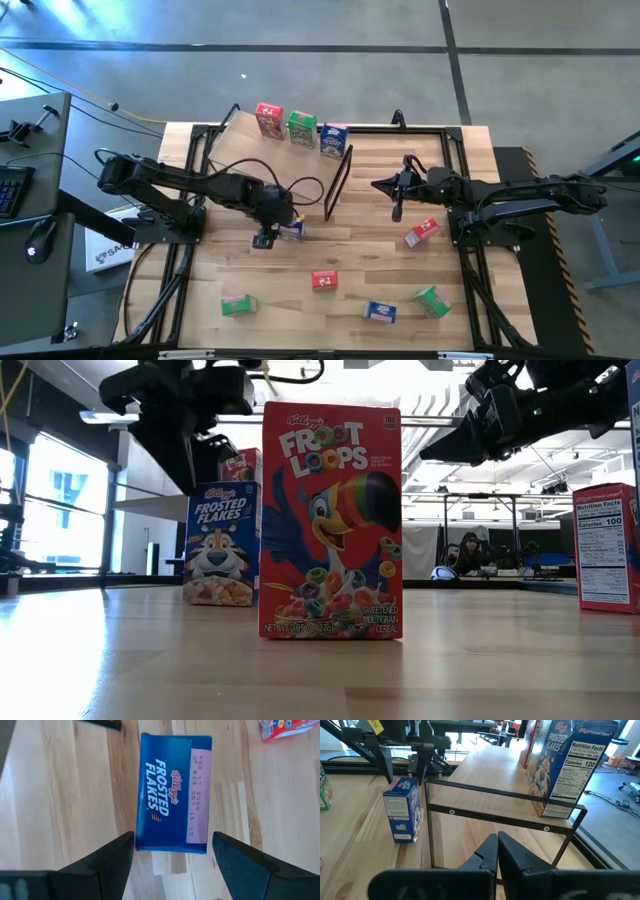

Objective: Stack cereal on shelf
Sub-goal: Put the top blue cereal box on the shelf aligned with the other blue cereal box

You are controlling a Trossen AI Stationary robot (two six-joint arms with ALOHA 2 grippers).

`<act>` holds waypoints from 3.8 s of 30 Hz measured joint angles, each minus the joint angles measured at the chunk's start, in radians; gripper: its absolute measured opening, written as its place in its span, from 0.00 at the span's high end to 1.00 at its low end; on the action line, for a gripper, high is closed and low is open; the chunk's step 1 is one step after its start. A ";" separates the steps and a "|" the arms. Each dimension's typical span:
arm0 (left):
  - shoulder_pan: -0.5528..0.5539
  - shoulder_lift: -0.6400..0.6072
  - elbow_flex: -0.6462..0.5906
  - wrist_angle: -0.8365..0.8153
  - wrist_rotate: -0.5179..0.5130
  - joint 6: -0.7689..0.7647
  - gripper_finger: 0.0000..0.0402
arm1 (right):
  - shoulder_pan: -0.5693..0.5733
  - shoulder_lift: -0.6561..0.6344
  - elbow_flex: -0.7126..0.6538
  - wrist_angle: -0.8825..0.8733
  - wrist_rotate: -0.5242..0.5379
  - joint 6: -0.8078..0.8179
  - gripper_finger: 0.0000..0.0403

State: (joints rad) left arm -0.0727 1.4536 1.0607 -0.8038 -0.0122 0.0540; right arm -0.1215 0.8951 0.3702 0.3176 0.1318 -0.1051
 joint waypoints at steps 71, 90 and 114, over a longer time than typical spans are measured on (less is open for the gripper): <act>0.059 -0.145 0.205 -0.180 0.026 -0.025 0.62 | 0.219 0.847 1.104 -0.550 -0.001 0.213 0.42; 0.059 -0.145 0.205 -0.144 0.029 -0.024 0.62 | 0.165 0.894 1.104 -0.559 -0.131 0.264 0.43; 0.058 -0.263 0.182 -0.060 -0.068 -0.040 0.46 | 0.166 0.905 1.104 -0.491 -0.128 0.253 0.58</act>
State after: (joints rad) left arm -0.0143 1.1906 1.2424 -0.8637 -0.0804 0.0135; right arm 0.0447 1.8000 1.4742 -0.1732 0.0036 0.1477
